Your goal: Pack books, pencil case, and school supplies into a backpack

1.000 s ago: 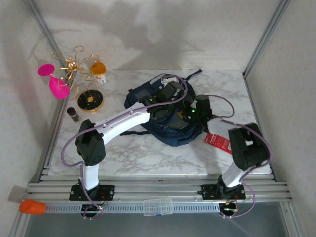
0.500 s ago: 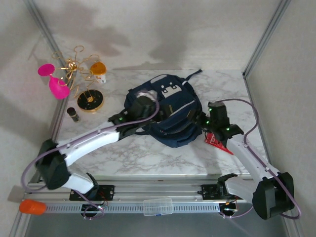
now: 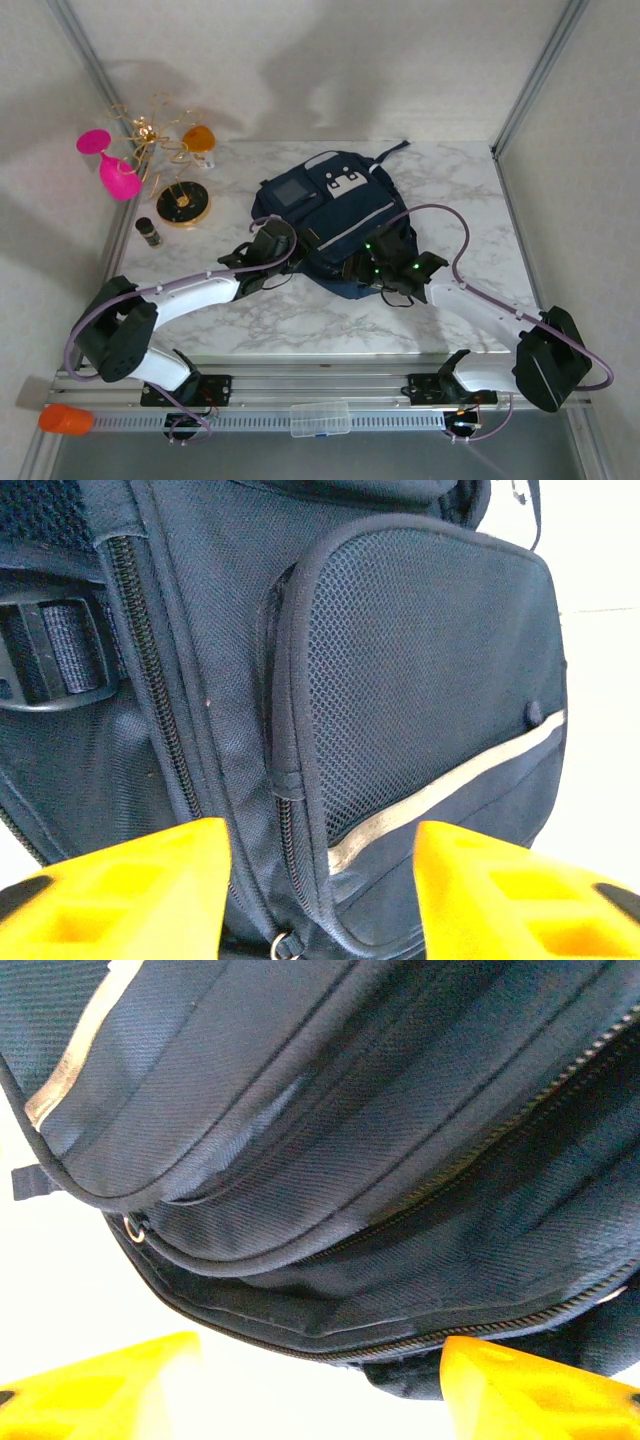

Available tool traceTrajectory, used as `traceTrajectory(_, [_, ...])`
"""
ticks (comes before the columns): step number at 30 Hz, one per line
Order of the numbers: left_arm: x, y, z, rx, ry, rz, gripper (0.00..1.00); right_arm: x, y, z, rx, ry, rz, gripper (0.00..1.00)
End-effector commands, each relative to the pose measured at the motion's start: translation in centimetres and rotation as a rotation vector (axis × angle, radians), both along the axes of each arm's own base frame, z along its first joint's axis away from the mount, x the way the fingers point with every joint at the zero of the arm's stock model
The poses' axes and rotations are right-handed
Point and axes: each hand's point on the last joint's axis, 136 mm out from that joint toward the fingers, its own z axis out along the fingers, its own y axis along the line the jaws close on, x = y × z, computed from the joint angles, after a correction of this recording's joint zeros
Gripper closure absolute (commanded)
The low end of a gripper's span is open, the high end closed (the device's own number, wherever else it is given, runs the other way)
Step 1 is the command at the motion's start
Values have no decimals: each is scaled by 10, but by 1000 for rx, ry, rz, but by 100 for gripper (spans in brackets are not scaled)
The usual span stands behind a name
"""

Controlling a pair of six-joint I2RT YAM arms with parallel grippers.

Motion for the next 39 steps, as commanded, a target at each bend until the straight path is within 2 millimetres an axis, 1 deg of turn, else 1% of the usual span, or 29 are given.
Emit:
traceTrajectory(1, [-13,17,-23,-65,58,140,54,14,4,11,4,-56,-42,40])
traceTrajectory(2, [-13,19,-22,-88,46,151,54,16,7,12,11,-68,-34,42])
traceTrajectory(4, [-10,20,-20,-78,41,161,55,18,13,15,43,-80,-23,43])
traceTrajectory(9, [4,-1,-20,-83,53,118,56,24,22,17,95,-97,-16,45])
traceTrajectory(12, [13,-10,-20,-84,48,110,56,27,21,11,107,-84,-30,45])
traceTrajectory(15, [17,-17,-26,-73,70,99,58,31,20,7,110,-76,-42,45])
traceTrajectory(18, [15,-21,-33,-84,95,96,62,34,19,0,117,-61,-58,45])
traceTrajectory(23, [3,-17,-50,-102,144,141,66,36,14,-8,97,-56,-74,44])
traceTrajectory(28, [-1,-22,-67,-128,190,154,70,33,11,-8,112,-65,-81,42])
traceTrajectory(29, [2,-28,-64,-153,181,152,71,32,10,-9,106,-64,-83,42])
traceTrajectory(32, [5,-32,-64,-157,171,167,71,32,6,-8,99,-72,-90,41])
traceTrajectory(36, [11,-39,-64,-179,170,179,75,33,4,-2,96,-95,-94,41])
traceTrajectory(37, [15,-40,-62,-181,163,193,77,34,4,-1,93,-100,-94,41])
traceTrajectory(38, [20,-41,-58,-185,140,201,82,34,3,0,91,-106,-93,41])
traceTrajectory(39, [22,-42,-57,-180,134,200,85,34,3,2,90,-111,-89,41])
